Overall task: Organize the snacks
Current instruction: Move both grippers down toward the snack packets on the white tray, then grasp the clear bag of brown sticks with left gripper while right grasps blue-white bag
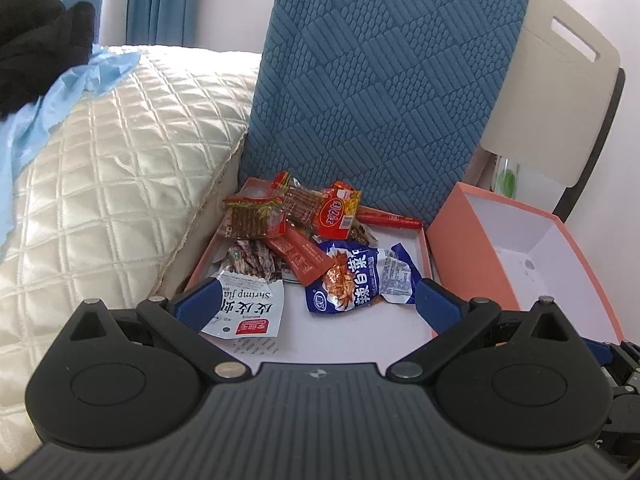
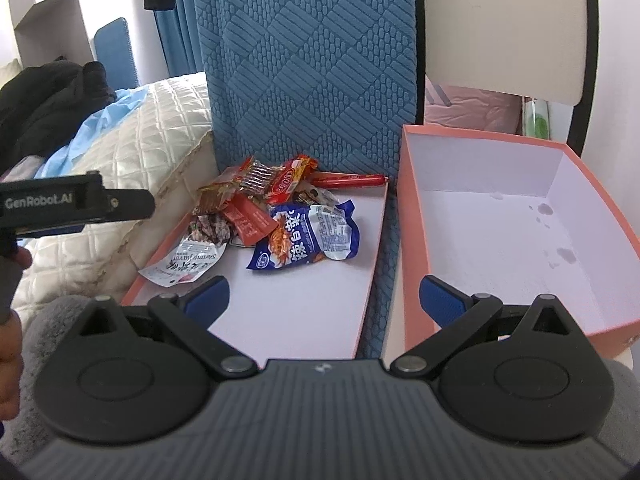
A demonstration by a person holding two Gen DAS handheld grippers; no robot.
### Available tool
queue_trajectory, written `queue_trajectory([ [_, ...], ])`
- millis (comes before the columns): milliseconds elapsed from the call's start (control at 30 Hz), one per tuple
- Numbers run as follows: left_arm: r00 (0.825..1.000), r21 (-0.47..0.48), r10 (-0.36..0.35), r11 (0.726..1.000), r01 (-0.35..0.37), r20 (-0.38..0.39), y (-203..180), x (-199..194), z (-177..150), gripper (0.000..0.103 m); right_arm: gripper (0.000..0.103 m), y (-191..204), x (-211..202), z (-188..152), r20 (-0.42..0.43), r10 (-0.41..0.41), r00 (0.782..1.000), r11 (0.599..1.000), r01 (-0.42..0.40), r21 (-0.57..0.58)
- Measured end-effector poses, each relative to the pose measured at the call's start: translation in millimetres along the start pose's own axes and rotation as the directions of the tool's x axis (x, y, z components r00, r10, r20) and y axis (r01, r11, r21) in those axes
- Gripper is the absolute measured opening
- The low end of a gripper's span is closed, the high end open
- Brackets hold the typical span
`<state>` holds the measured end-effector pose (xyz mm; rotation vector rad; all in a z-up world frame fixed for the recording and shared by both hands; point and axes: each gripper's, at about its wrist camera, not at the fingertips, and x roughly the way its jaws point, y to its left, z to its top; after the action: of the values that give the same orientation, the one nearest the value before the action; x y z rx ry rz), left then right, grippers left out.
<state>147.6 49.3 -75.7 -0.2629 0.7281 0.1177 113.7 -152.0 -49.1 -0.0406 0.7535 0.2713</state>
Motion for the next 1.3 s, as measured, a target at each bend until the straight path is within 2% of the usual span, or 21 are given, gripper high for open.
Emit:
queue_trajectory([
  [300,0.999,-0.077,0.009,0.997,-0.012,-0.036,19,46,14,0.103,0.103,9,33,11,0.005,0.019,1.000,0.999,-0.019,-0.034],
  [600,0.996,-0.143,0.003,0.990,-0.015,-0.087,33,112,23,0.103,0.103,14,76,19,0.026,0.039,0.999,0.998,-0.037,-0.053],
  [833,0.991,-0.182,-0.009,0.983,-0.015,-0.131,42,153,26,0.103,0.092,19,111,20,0.024,0.065,0.998,0.994,-0.062,-0.090],
  [967,0.990,-0.164,0.008,0.986,-0.032,-0.143,39,169,29,0.103,0.091,20,131,23,0.027,0.088,0.996,0.990,-0.084,-0.110],
  [1300,0.983,-0.123,0.062,0.989,-0.084,-0.171,44,211,45,0.103,0.091,3,190,25,-0.066,0.061,0.996,0.996,-0.066,-0.063],
])
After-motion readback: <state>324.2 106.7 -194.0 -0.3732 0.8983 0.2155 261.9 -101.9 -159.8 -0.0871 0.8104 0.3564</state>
